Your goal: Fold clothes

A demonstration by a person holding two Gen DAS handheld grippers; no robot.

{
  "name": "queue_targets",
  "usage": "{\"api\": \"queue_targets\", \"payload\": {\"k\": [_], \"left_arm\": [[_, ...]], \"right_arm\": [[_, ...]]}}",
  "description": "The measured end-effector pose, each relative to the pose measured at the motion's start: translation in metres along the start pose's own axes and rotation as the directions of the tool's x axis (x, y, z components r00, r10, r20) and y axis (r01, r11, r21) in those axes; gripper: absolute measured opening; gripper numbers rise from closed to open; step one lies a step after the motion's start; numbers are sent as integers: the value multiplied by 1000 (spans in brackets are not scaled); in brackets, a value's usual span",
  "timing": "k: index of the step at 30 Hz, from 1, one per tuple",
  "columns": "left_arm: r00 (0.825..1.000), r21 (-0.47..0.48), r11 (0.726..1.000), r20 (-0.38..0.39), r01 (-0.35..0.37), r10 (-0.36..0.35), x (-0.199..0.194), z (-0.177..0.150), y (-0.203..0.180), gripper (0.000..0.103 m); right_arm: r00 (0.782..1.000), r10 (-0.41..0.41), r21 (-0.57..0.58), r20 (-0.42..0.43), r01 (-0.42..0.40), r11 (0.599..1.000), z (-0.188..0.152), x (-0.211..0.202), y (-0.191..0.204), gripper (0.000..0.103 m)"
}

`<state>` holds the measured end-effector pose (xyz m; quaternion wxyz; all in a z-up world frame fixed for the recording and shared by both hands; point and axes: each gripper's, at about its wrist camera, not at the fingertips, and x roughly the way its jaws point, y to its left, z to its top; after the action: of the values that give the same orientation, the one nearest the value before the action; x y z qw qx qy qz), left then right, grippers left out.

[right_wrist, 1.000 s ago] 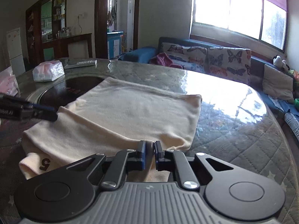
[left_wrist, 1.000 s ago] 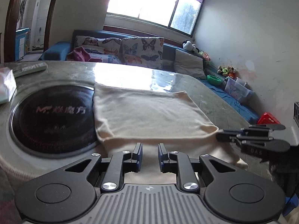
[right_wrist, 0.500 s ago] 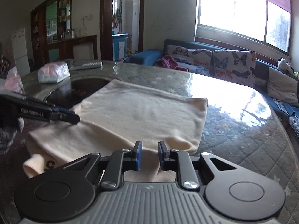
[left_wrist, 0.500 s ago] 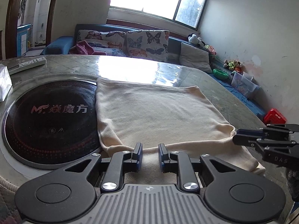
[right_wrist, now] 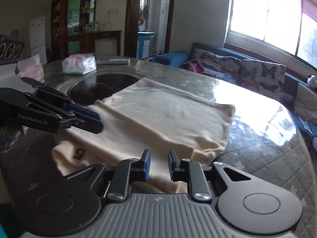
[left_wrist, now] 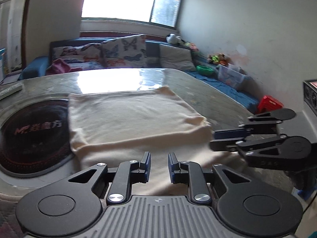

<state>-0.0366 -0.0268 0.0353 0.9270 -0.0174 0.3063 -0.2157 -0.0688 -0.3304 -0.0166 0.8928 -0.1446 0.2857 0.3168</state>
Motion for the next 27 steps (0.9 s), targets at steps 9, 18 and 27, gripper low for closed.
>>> {"api": "queue_targets", "payload": {"k": [9,18,27], "left_arm": [[1000,24,1000,-27,14,-13,10,-9,-10,21],[999,43,998,-38,39,-38,23,-10,-22,21],[999,55,998,-32,28,-26,-3,-14,-13,25]], "right_arm": [[1000,0,-4,-7,0,1000,-9,-6,5,19],[999,34,-15,-11,-34,999,-8,7,15,19],[999,48,80,-24,-46,996,-18,-5,-5,21]]}}
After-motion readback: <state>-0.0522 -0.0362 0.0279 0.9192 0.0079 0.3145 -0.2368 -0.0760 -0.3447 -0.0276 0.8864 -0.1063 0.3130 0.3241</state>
